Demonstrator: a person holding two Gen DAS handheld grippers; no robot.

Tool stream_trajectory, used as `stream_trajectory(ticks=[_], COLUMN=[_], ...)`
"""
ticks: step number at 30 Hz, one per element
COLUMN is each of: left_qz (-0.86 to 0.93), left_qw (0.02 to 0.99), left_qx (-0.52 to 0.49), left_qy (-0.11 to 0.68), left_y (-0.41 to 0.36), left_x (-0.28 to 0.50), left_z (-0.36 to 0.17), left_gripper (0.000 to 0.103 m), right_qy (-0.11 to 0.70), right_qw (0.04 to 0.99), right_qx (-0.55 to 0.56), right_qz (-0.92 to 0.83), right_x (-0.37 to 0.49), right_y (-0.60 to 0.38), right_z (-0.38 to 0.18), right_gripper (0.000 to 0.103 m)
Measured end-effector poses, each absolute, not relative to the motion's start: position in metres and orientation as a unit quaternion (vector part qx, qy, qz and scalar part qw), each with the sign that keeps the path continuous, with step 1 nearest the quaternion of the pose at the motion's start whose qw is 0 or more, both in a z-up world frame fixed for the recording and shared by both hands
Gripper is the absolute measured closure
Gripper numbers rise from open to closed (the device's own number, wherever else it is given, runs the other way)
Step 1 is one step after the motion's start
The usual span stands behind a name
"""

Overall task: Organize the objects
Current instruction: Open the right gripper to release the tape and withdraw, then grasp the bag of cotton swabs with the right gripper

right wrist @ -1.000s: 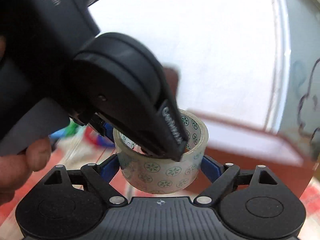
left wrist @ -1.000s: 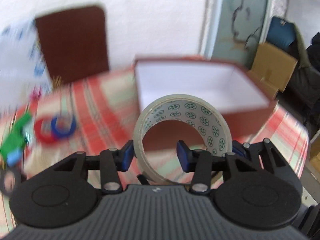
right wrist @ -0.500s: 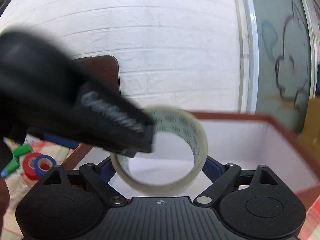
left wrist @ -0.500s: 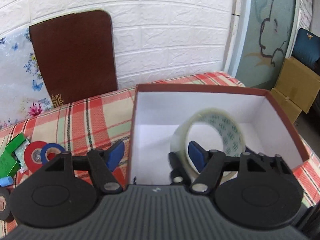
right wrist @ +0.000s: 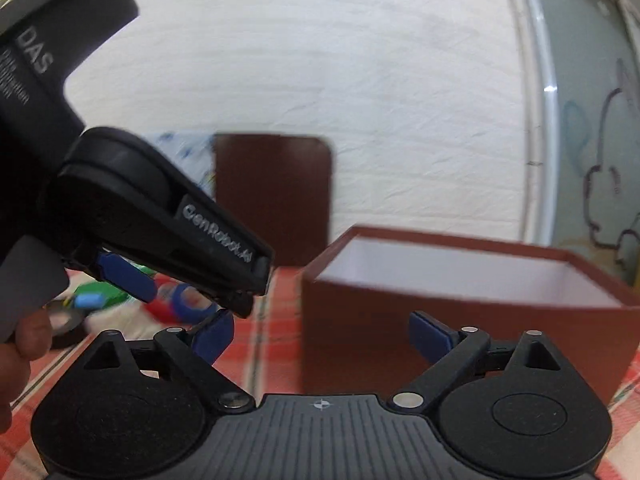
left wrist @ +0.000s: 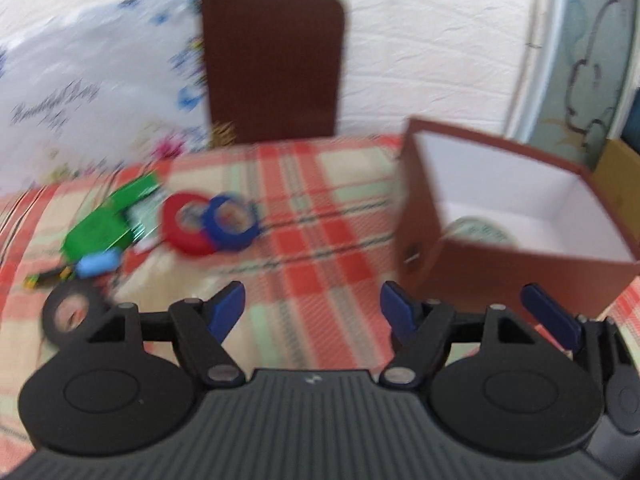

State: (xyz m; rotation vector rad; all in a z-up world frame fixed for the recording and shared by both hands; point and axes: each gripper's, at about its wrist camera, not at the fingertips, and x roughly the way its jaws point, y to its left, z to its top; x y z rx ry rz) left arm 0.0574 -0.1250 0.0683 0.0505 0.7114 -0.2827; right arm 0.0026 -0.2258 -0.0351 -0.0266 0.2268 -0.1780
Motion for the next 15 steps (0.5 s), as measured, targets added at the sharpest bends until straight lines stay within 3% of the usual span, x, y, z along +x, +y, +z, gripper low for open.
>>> stream_trajectory(ticks=[10, 13, 14, 15], left_qz=[0.005, 0.032, 0.033, 0.028], left_qw=[0.918, 0.928, 0.931, 0.936], left_qx=[-0.019, -0.006, -0.007, -0.009], left_qy=[0.397, 0.371, 0.362, 0.351], left_y=[0.014, 0.036, 0.042, 0.047], left_x=[0.062, 0.062, 0.062, 0.062], left_z=[0.012, 0.005, 0.001, -0.003], left_gripper=[0.027, 0.011, 0.001, 0.0], right_qy=[0.237, 0.252, 0.254, 0.255], right_qw=[0.971, 0.965, 0.964, 0.963], right_qx=[-0.026, -0.039, -0.039, -0.038], right_qz=[0.031, 0.061, 0.071, 0.079], right_x=[0.049, 0.061, 0.066, 0.073], right_y=[-0.161, -0.145, -0.142, -0.138], right_z=[-0.052, -0.056, -0.056, -0.054], right_gripper=[0.012, 0.013, 0.013, 0.013])
